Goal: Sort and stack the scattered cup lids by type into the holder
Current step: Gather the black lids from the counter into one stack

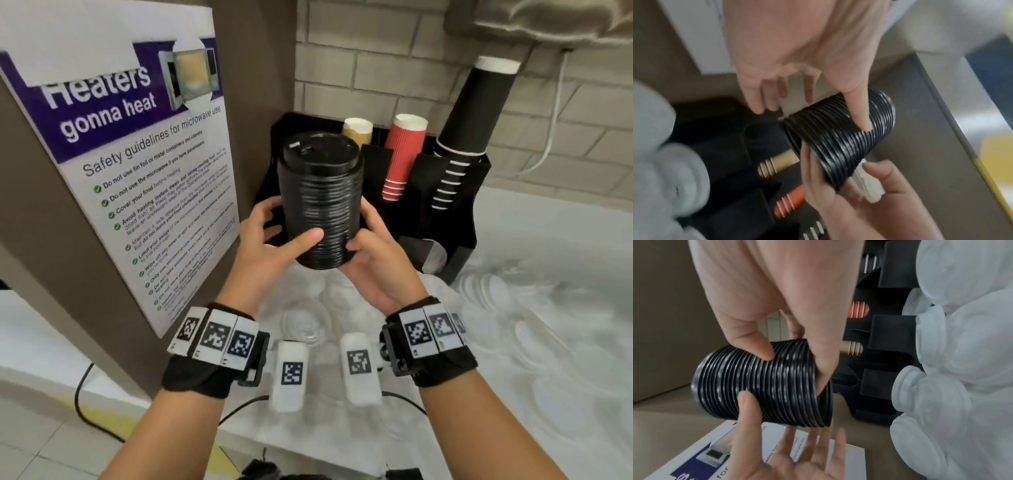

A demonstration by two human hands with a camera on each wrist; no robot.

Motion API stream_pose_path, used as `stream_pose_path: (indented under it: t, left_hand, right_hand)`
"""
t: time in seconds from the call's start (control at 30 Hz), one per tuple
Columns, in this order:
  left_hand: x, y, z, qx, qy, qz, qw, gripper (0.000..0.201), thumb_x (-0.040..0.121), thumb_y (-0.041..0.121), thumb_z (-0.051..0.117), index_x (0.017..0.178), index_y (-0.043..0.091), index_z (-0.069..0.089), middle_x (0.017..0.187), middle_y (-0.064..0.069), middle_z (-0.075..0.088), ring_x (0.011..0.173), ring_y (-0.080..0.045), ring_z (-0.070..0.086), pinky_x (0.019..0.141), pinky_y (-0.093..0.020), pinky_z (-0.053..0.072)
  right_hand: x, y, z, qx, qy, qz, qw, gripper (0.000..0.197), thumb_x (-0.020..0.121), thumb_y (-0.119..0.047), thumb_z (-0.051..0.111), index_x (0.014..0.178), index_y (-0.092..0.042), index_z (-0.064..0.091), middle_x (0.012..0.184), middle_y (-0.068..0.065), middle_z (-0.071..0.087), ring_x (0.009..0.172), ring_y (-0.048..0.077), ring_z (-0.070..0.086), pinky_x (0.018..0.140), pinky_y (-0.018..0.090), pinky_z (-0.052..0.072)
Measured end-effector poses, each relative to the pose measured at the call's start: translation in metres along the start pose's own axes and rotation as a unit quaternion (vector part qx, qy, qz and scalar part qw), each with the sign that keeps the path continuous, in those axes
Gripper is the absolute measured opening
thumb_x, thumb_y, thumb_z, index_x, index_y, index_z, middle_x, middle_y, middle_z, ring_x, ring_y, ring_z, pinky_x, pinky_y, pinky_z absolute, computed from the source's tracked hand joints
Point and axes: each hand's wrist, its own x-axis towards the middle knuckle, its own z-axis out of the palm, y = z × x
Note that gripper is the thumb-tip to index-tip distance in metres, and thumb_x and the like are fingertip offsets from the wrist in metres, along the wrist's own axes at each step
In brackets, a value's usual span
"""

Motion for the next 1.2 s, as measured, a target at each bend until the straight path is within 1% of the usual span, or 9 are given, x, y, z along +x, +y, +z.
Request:
stream_pose_path:
  t: [0.07, 0.2, 0.33, 0.43, 0.6, 0.77, 0.93, 1.07, 1.2]
  left_hand:
    - [-0.001, 0.001, -0.004, 0.006, -0.004, 0.04, 0.999, 0.109, 0.051, 0.049, 0.087, 0.143, 0.03, 0.031, 0.144, -0.003, 0.044, 0.126, -0.015, 0.053, 0.106, -0.044, 0.046]
    - [-0.008, 0.016, -0.013, 0.126, -0.017, 0.178, 0.976, 0.121, 0.057, 0.044, 0.09, 0.146, 0.046, 0.008, 0.15, 0.001, 0.03, 0.136, -0.018, 0.042, 0.106, -0.049, 0.045]
    - [-0.018, 0.037, -0.022, 0.248, -0.005, 0.241, 0.938, 0.11, 0.059, 0.046, 0.085, 0.147, 0.043, 0.019, 0.14, 0.015, 0.03, 0.133, -0.002, 0.033, 0.103, -0.047, 0.045]
    - [-0.028, 0.047, -0.03, 0.301, -0.006, 0.178, 0.937, 0.085, 0.065, 0.051, 0.079, 0.139, 0.039, 0.039, 0.134, 0.006, 0.039, 0.122, 0.002, 0.039, 0.1, -0.043, 0.048]
    - [-0.042, 0.051, -0.039, 0.438, 0.042, 0.108, 0.891, 0.058, 0.073, 0.048, 0.073, 0.122, 0.023, 0.055, 0.14, -0.004, 0.033, 0.128, -0.021, 0.039, 0.103, -0.028, 0.032]
    - [-0.052, 0.054, -0.042, 0.516, -0.002, 0.039, 0.856, 0.058, 0.079, 0.058, 0.059, 0.123, 0.021, 0.059, 0.122, -0.006, 0.055, 0.119, -0.026, 0.048, 0.103, -0.042, 0.039]
    - [-0.062, 0.053, -0.044, 0.529, -0.041, -0.031, 0.847, 0.066, 0.078, 0.071, 0.043, 0.121, 0.025, 0.06, 0.114, -0.008, 0.06, 0.113, -0.027, 0.05, 0.097, -0.041, 0.041]
    - [-0.067, 0.055, -0.046, 0.522, -0.064, -0.039, 0.85, 0.067, 0.079, 0.073, 0.04, 0.123, 0.026, 0.06, 0.11, -0.006, 0.06, 0.106, -0.024, 0.053, 0.09, -0.036, 0.042]
    - [-0.07, 0.061, -0.048, 0.485, -0.084, -0.057, 0.869, 0.071, 0.075, 0.074, 0.033, 0.119, 0.027, 0.061, 0.107, -0.001, 0.064, 0.101, -0.019, 0.057, 0.09, -0.037, 0.045]
  right_hand:
    - [-0.002, 0.003, 0.0, 0.011, 0.004, 0.005, 1.0, 0.07, 0.083, 0.012, 0.036, 0.144, -0.023, 0.037, 0.133, 0.02, 0.054, 0.125, 0.037, 0.05, 0.102, 0.056, 0.041]
    - [-0.004, 0.015, 0.001, 0.04, -0.007, 0.015, 0.999, 0.072, 0.079, 0.011, 0.039, 0.143, -0.024, 0.039, 0.117, 0.009, 0.066, 0.112, 0.027, 0.061, 0.097, 0.05, 0.047]
    - [-0.007, 0.028, 0.006, 0.051, -0.029, 0.025, 0.998, 0.076, 0.071, 0.008, 0.044, 0.14, -0.025, 0.043, 0.119, 0.008, 0.066, 0.11, 0.025, 0.062, 0.096, 0.051, 0.048]
    - [-0.009, 0.041, 0.01, 0.057, -0.029, 0.05, 0.997, 0.077, 0.064, 0.01, 0.044, 0.131, -0.03, 0.05, 0.119, 0.013, 0.063, 0.106, 0.026, 0.064, 0.091, 0.048, 0.053]
    - [-0.012, 0.072, 0.016, 0.034, -0.015, 0.137, 0.99, 0.071, 0.069, 0.017, 0.036, 0.117, -0.031, 0.054, 0.099, 0.01, 0.065, 0.081, 0.019, 0.069, 0.074, 0.038, 0.057]
    - [-0.015, 0.096, 0.027, 0.011, -0.007, 0.202, 0.979, 0.071, 0.075, 0.022, 0.028, 0.121, -0.028, 0.048, 0.098, 0.013, 0.061, 0.082, 0.023, 0.064, 0.077, 0.043, 0.054]
    - [-0.017, 0.111, 0.033, -0.035, -0.012, 0.237, 0.971, 0.065, 0.08, 0.023, 0.032, 0.115, -0.031, 0.045, 0.092, 0.01, 0.062, 0.072, 0.019, 0.067, 0.06, 0.037, 0.056]
    - [-0.016, 0.116, 0.04, -0.087, -0.014, 0.247, 0.965, 0.066, 0.081, 0.024, 0.035, 0.107, -0.036, 0.044, 0.099, 0.013, 0.059, 0.081, 0.023, 0.064, 0.067, 0.04, 0.057]
    - [-0.017, 0.115, 0.038, -0.243, -0.046, 0.241, 0.938, 0.069, 0.081, 0.015, 0.047, 0.128, -0.033, 0.032, 0.103, 0.015, 0.059, 0.101, 0.037, 0.063, 0.088, 0.053, 0.053]
